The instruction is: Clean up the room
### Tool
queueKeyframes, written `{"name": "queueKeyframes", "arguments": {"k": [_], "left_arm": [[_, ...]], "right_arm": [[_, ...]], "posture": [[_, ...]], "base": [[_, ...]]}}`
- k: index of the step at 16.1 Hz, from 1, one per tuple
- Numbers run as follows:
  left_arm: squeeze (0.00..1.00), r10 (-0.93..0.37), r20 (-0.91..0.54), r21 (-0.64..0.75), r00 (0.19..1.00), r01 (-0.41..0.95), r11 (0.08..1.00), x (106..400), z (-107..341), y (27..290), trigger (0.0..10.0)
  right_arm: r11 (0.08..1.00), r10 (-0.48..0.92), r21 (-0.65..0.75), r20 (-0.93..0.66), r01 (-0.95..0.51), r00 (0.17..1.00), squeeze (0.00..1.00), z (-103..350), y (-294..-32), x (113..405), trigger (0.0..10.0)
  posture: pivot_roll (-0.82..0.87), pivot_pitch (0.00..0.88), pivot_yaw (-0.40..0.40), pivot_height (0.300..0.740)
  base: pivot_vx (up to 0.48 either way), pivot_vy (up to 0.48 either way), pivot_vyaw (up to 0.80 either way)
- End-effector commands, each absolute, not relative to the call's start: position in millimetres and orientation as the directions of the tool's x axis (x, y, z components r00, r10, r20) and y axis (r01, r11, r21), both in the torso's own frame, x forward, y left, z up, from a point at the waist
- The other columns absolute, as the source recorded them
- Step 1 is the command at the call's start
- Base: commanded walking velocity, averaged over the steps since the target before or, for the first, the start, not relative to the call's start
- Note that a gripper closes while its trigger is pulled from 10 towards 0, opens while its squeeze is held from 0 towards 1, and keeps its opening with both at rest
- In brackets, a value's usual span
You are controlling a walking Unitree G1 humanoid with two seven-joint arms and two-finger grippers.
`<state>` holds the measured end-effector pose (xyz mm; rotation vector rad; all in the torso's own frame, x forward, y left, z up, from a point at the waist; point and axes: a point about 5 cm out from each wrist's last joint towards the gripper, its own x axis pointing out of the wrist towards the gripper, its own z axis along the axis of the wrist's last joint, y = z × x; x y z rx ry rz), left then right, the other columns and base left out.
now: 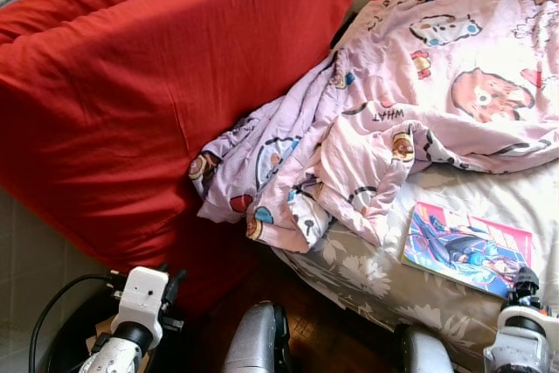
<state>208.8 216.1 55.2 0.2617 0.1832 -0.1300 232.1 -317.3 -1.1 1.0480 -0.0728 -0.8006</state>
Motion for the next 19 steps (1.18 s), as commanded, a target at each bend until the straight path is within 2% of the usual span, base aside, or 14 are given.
{"name": "queueKeyframes", "arguments": {"k": [1, 10, 16, 19], "left_arm": [[0.0, -0.096, -0.207, 0.273, 0.974, 0.152, 0.95, 206.2, 56.8, 221.5, 10.0], [0.0, -0.113, -0.212, 0.29, 0.971, 0.173, 0.941, 205.8, 57.5, 219.3, 10.0], [0.0, -0.117, -0.212, 0.301, 0.97, 0.179, 0.937, 206.0, 58.1, 219.5, 10.0], [0.0, -0.127, -0.216, 0.307, 0.968, 0.191, 0.932, 205.8, 56.7, 217.5, 10.0]], "right_arm": [[0.178, -0.572, 0.767, -0.429, 0.616, 0.699, 0.0, -25.9, -299.7, 215.6, 10.0], [0.179, -0.425, 0.818, -0.437, 0.547, 0.793, 0.0, -33.6, -274.4, 223.1, 10.0], [0.167, -0.411, 0.8, -0.474, 0.576, 0.778, 0.0, -40.3, -270.8, 216.2, 10.0], [0.197, -0.401, 0.772, -0.499, 0.604, 0.768, 0.0, -45.8, -269.2, 208.4, 10.0]], "posture": [[0.24, 0.147, 0.199, 0.601], [0.25, 0.146, 0.2, 0.601], [0.26, 0.144, 0.2, 0.601], [0.25, 0.139, 0.198, 0.601]], "base": [[0.0, 0.0, 0.0], [0.0, 0.0, 0.0], [0.0, 0.0, 0.0], [0.0, 0.0, 0.0]]}}
